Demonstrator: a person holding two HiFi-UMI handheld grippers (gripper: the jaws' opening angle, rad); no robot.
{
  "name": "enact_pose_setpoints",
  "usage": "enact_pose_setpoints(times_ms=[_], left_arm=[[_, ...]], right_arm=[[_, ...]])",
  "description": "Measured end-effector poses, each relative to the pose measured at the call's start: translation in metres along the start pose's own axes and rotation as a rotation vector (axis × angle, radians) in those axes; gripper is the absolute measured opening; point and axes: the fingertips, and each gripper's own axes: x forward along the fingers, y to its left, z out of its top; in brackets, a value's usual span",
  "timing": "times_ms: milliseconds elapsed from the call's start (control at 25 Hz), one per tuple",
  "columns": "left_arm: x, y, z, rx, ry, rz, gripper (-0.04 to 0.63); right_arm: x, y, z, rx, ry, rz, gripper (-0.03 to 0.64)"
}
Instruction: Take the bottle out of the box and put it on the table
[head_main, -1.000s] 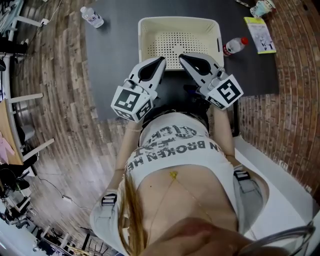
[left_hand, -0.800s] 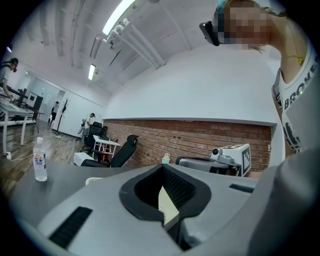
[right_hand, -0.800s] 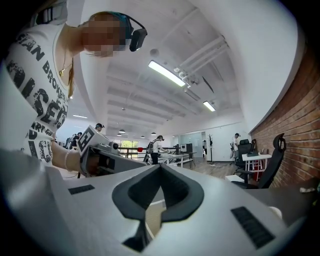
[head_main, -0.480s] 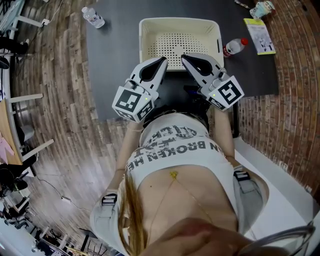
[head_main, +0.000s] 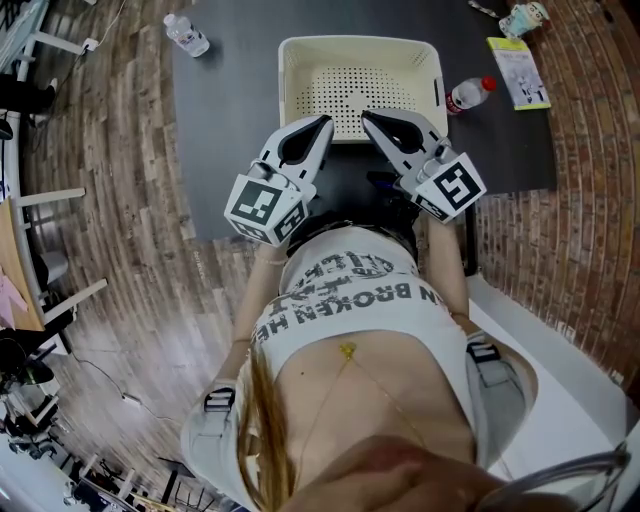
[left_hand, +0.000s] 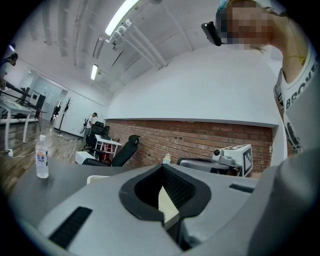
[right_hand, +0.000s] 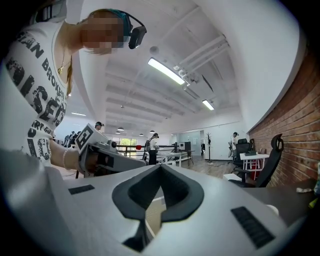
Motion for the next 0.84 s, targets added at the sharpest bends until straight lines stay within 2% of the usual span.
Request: enact_pose_setpoints(times_ms=[840], left_arm=[[-0.0004,0.0019,-0.0041,-0.013,0.013,0.005,0.005]], right_arm=[[0.0,-0.0014,-0.0057,-0.003,0.025,-0.003,0.008]])
